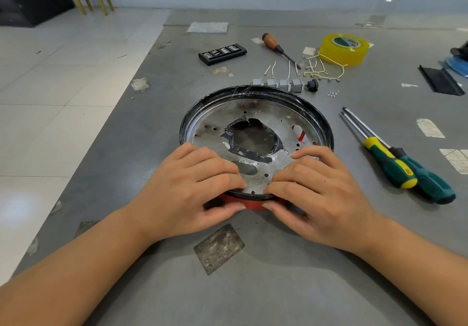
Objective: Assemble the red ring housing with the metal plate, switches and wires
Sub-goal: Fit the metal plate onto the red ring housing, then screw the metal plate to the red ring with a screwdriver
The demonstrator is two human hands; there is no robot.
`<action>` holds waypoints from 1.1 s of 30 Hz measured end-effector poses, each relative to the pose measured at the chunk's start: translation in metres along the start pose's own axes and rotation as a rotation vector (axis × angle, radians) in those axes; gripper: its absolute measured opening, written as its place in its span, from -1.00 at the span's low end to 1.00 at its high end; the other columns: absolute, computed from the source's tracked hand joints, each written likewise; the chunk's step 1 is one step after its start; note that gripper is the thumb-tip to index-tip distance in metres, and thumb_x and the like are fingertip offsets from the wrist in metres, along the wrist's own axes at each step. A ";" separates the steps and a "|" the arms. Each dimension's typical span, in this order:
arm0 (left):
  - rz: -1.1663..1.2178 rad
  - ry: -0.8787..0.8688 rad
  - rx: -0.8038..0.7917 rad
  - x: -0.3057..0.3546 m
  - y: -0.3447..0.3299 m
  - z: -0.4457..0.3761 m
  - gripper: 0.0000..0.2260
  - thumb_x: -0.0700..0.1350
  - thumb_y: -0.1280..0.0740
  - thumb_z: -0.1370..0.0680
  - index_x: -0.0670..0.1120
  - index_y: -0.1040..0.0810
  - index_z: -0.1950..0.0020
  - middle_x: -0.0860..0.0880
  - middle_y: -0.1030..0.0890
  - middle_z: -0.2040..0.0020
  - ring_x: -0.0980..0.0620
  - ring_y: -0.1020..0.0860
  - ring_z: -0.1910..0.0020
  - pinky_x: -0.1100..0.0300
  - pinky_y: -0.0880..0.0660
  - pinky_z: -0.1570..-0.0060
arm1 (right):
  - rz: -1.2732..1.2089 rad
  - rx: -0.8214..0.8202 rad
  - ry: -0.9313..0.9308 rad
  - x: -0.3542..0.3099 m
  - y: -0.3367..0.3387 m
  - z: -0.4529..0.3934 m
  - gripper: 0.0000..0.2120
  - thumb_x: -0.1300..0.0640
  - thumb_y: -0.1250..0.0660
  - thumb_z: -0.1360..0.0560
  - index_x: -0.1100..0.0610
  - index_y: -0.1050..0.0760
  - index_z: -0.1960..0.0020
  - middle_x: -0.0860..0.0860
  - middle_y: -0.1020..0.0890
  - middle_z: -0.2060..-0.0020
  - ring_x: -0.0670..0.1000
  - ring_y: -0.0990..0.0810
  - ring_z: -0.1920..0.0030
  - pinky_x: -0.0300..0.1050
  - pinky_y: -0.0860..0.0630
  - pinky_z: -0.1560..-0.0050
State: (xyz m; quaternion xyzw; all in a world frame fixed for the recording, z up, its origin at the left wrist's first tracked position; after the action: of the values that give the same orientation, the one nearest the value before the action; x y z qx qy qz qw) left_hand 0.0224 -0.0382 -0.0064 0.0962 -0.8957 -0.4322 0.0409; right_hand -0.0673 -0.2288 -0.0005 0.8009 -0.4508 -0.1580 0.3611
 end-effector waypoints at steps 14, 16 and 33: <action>-0.034 0.058 -0.034 0.010 0.002 -0.012 -0.72 0.16 -0.46 -0.58 -0.04 -0.71 0.12 0.04 -0.64 0.17 -0.03 -0.66 0.13 -0.04 -0.52 0.12 | -0.062 -0.072 -0.019 -0.003 0.012 -0.005 -0.64 -0.15 -0.33 -0.60 0.12 -0.70 -0.02 -0.03 -0.69 0.07 0.05 -0.64 0.10 0.08 -0.49 -0.18; -0.033 0.051 -0.035 0.010 0.003 -0.013 -0.72 0.16 -0.45 -0.57 -0.04 -0.70 0.13 0.04 -0.63 0.19 -0.02 -0.64 0.16 -0.03 -0.52 0.14 | -0.173 -0.001 -0.112 0.007 0.021 -0.010 -0.59 -0.13 -0.23 -0.65 0.15 -0.70 -0.05 -0.02 -0.70 0.02 0.03 -0.66 0.03 0.03 -0.51 -0.14; -0.033 0.004 0.035 0.010 0.003 -0.013 -0.75 0.11 -0.50 -0.55 -0.06 -0.69 0.15 0.03 -0.61 0.21 -0.02 -0.61 0.19 0.01 -0.52 0.17 | -0.108 -0.319 -1.355 0.271 -0.009 0.012 -0.83 0.14 -0.37 -0.60 0.11 -0.61 -0.17 0.13 -0.66 -0.16 0.18 -0.60 -0.20 0.14 -0.52 -0.32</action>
State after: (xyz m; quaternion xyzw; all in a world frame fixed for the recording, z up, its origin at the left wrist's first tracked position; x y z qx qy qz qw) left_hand 0.0140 -0.0483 0.0038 0.1126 -0.9013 -0.4170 0.0336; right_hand 0.0783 -0.4582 0.0045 0.4844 -0.5075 -0.7048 0.1050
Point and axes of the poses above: each hand's wrist, its own z-axis away from the middle knuckle, its own y-axis out of the back of the hand, x = y × z, the point moved 5 cm from there along -z, towards the middle knuckle
